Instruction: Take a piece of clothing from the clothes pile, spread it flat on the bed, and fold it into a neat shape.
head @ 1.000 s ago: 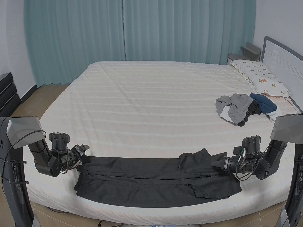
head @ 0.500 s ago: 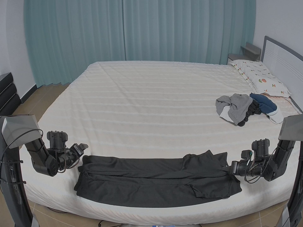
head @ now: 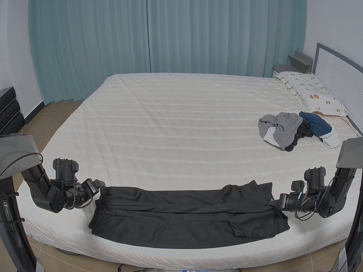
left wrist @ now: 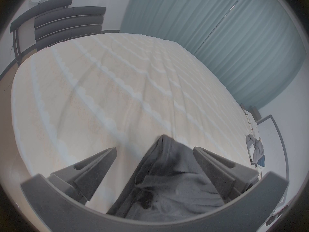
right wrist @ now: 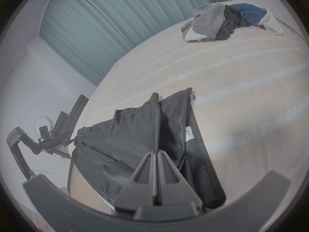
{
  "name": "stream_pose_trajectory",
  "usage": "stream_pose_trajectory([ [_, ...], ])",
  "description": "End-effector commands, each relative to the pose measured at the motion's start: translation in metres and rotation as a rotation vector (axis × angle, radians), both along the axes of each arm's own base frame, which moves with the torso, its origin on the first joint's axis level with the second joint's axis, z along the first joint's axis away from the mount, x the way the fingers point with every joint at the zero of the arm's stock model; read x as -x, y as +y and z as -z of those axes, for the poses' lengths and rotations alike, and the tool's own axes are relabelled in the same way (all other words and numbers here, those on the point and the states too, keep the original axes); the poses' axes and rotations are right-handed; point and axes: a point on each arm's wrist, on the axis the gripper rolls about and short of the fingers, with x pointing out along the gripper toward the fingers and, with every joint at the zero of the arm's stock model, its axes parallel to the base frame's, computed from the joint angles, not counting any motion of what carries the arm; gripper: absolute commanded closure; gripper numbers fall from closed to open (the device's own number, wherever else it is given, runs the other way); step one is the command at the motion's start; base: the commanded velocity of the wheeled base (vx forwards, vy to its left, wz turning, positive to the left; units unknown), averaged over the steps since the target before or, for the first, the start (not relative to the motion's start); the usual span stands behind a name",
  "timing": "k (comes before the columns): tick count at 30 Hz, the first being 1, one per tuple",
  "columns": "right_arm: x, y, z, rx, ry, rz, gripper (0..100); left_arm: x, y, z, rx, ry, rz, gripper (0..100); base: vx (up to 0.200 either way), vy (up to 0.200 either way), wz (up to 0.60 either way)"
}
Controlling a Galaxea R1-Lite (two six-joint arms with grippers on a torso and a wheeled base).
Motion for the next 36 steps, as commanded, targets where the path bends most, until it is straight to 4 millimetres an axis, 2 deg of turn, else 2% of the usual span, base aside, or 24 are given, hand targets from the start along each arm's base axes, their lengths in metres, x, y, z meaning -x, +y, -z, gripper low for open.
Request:
stream_pose_trajectory([
  [1,0.001,0.004,0.001,-0.003,0.006,-0.01,100,0.013,-0.006,-0.002,0.003,0.021,0.017,0,0.0,0.0,0.0],
  [5,0.0,0.005,0.0,-0.017,0.01,-0.003,100,0.022,-0.011,0.006,0.022,0.066,0.017,0,0.0,0.0,0.0],
  [19,-0.002,0.007,-0.004,-0.071,-0.001,0.042,100,0.015,-0.026,0.01,0.11,0.055,-0.025,0,0.0,0.0,0.0],
  [20,-0.003,0.007,-0.004,-0.075,-0.003,0.045,100,0.015,-0.027,0.011,0.11,0.06,-0.022,100,0.0,0.0,0.0],
  [26,-0.003,0.007,-0.005,-0.08,-0.008,0.049,100,0.011,-0.03,0.019,0.096,0.058,-0.019,100,0.0,0.0,0.0],
  [31,-0.003,0.007,-0.004,-0.082,0.0,0.05,100,0.011,-0.027,0.014,0.093,0.039,-0.034,100,0.0,0.0,0.0],
  [36,-0.002,0.01,-0.005,-0.104,0.01,0.065,100,0.013,-0.026,0.001,0.068,-0.006,-0.067,100,0.0,0.0,0.0],
])
